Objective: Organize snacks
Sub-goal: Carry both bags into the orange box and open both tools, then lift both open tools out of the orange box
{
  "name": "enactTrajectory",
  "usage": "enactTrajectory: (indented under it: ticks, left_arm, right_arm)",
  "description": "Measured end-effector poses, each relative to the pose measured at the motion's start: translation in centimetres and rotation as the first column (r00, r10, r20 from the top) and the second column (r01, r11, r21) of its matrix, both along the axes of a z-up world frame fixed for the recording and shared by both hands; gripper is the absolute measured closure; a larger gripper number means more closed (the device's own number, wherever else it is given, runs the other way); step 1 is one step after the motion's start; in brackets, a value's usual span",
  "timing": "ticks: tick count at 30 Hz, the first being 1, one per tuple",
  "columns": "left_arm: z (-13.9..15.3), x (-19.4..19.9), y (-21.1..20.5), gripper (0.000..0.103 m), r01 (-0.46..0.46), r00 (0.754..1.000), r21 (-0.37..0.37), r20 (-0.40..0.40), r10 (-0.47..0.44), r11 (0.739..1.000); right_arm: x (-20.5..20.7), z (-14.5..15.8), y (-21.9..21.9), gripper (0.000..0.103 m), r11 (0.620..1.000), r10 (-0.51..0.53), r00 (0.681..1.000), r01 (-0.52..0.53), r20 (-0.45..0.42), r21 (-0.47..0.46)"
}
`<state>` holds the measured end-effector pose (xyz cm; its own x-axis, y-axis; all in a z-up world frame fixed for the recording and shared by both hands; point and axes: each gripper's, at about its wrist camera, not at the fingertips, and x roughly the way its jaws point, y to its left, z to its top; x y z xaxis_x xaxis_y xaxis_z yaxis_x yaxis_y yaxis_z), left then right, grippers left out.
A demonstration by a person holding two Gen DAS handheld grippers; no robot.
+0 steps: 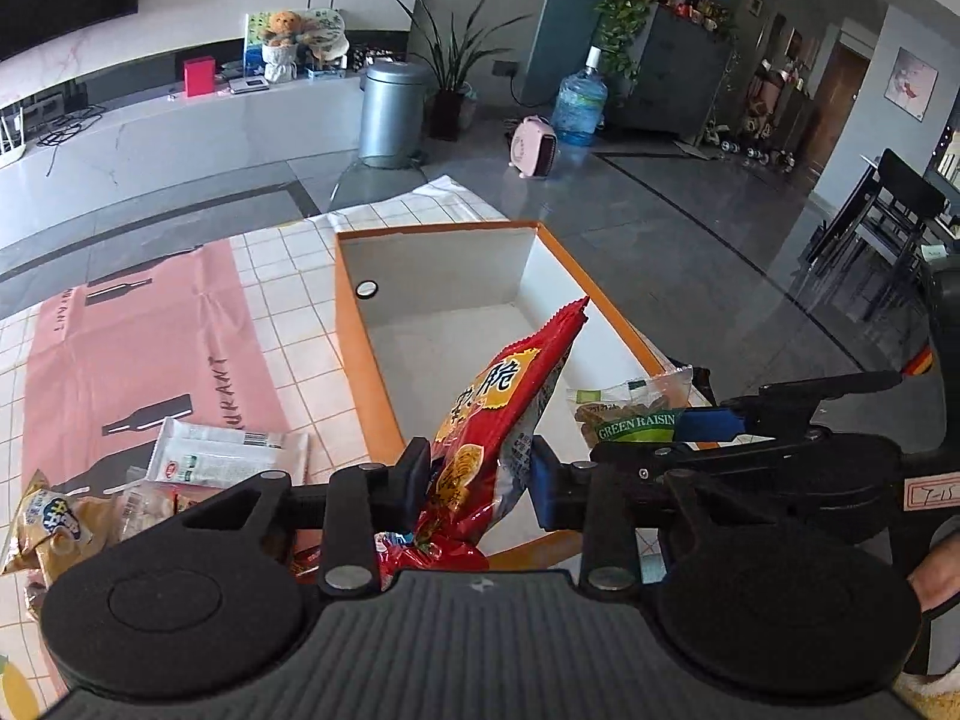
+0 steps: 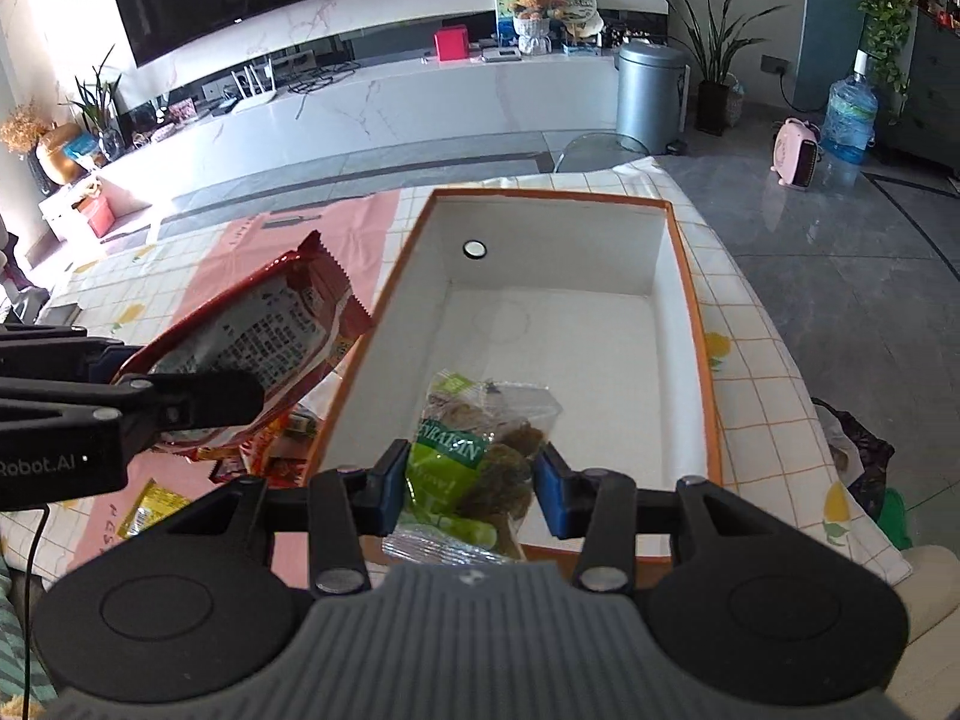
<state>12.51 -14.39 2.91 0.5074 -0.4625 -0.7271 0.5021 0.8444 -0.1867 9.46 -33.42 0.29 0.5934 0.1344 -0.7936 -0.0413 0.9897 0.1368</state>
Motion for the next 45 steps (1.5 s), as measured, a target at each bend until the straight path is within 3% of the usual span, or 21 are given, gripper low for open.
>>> enactTrajectory:
  ticks: [6,11,17,25,40,45]
  left_arm:
    - [-2.2,1.7,-2.2,0.066,0.05,0.997,0.067,-0.065,-0.046,0.997]
    - [-2.1,2.4,-3.7,0.068,0.077,0.995,0.116,-0.077,-0.069,0.99]
    - [-2.3,3.9,-5.3,0.074,0.1,0.991,0.128,-0.105,-0.087,0.987]
    - [-5.2,5.5,-7.0,0.075,0.128,0.977,0.155,-0.189,-0.098,0.98]
    - [-6.9,6.3,-8.2,0.074,0.139,0.968,0.215,-0.236,-0.086,0.967]
    - [-6.4,6.2,-7.9,0.063,0.118,0.97,0.21,-0.232,-0.068,0.971]
  right_arm:
    - [2.8,-2.4,-2.0,0.061,1.0,-0.005,0.996,0.007,-0.088,0.027]
    - [4.7,-4.1,-2.3,0.061,1.0,0.025,0.989,-0.023,-0.146,0.019]
    - [6.3,-5.6,-1.4,0.061,0.997,0.068,0.975,-0.071,-0.21,-0.007]
    - [7.5,-6.8,-1.4,0.062,0.991,0.096,0.958,-0.117,-0.272,-0.063]
    - [9.1,-9.9,-1.8,0.061,0.992,0.102,0.927,-0.124,-0.36,-0.038]
    - [9.3,-9.9,-1.5,0.058,0.991,0.099,0.923,-0.127,-0.372,-0.049]
